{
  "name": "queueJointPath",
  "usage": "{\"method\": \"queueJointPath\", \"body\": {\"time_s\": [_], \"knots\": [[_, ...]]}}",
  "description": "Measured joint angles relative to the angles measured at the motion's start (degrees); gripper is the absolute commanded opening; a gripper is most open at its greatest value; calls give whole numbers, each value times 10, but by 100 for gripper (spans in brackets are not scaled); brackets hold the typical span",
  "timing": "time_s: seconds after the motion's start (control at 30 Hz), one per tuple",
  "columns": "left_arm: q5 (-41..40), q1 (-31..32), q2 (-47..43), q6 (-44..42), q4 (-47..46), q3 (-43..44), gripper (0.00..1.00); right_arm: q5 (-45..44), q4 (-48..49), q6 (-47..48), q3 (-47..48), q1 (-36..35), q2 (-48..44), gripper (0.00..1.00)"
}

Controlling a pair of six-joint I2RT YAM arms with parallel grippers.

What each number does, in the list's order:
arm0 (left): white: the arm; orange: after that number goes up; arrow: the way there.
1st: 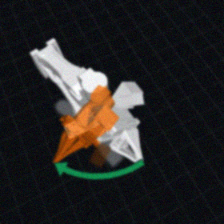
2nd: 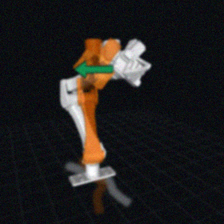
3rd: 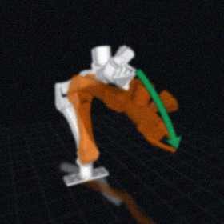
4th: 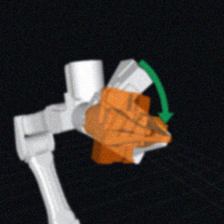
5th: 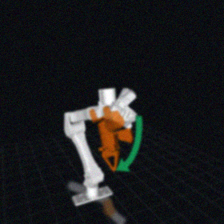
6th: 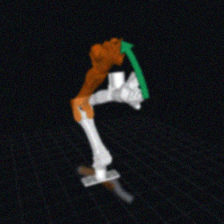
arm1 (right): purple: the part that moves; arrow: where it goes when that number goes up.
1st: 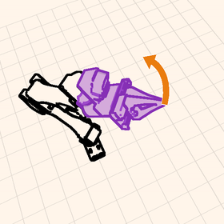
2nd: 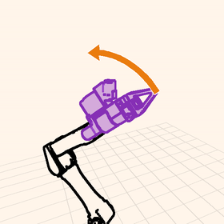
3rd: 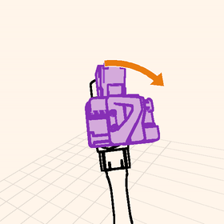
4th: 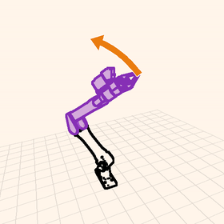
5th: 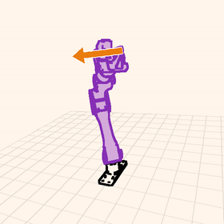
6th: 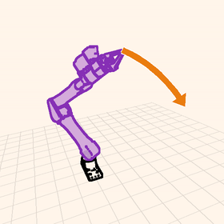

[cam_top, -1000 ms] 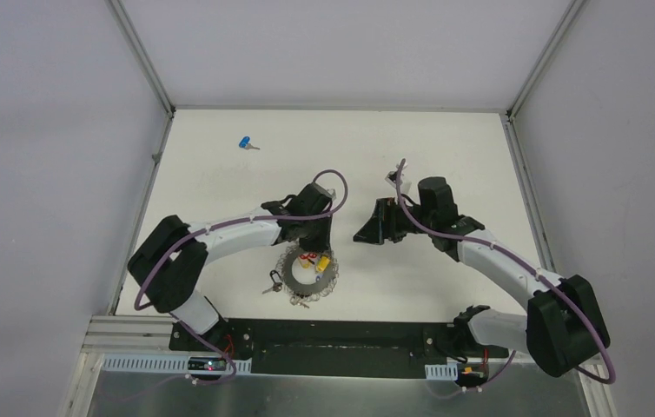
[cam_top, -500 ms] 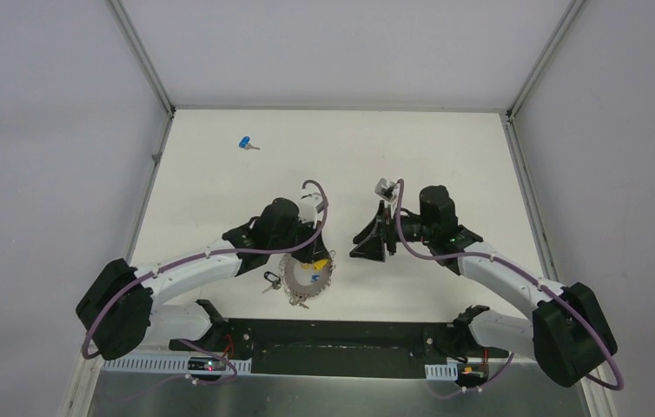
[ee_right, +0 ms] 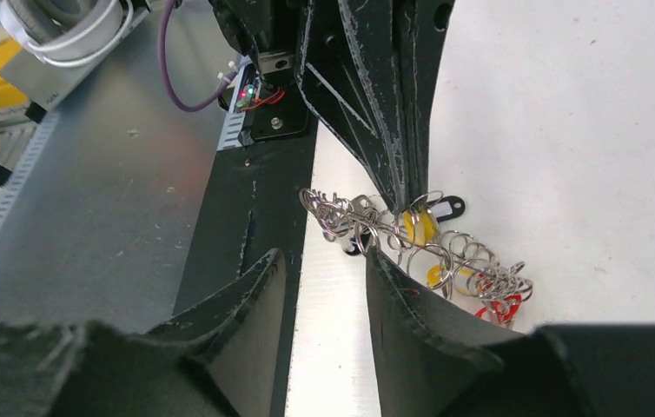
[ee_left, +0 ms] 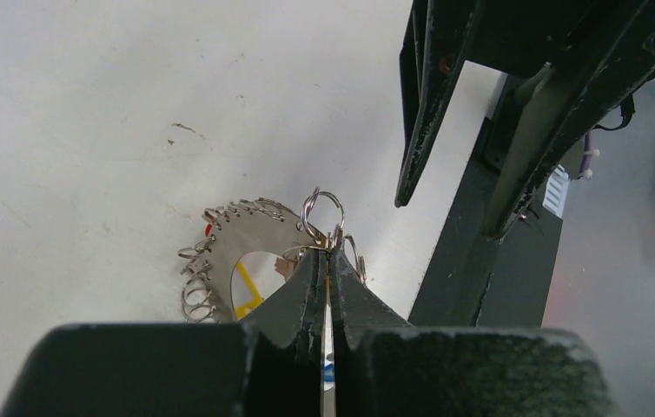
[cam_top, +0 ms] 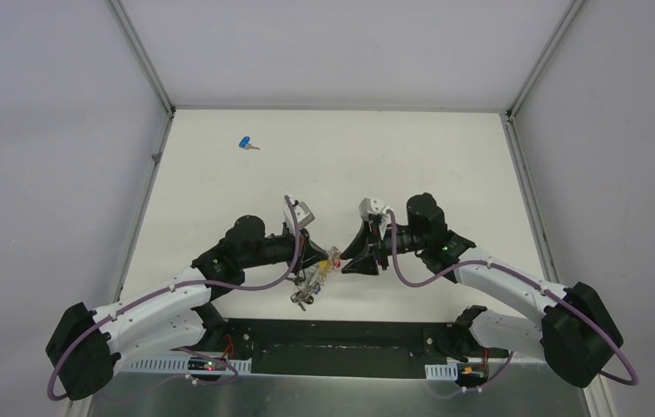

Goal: Put the keys on the keyring
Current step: Pick up the keyring from the center of the board.

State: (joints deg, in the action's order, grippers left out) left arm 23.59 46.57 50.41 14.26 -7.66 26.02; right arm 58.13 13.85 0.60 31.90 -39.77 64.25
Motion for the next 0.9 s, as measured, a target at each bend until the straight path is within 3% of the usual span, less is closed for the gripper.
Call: {"method": "queueJointPath", "body": {"time_s": [0.57, 0.9], "knots": [[20, 7, -25, -16, -30, -25, 0, -131, -22, 73, 19, -58, 19, 38], [21, 7, -25, -16, -30, -25, 0, -136, -40, 96, 33, -76, 51, 20]]}}
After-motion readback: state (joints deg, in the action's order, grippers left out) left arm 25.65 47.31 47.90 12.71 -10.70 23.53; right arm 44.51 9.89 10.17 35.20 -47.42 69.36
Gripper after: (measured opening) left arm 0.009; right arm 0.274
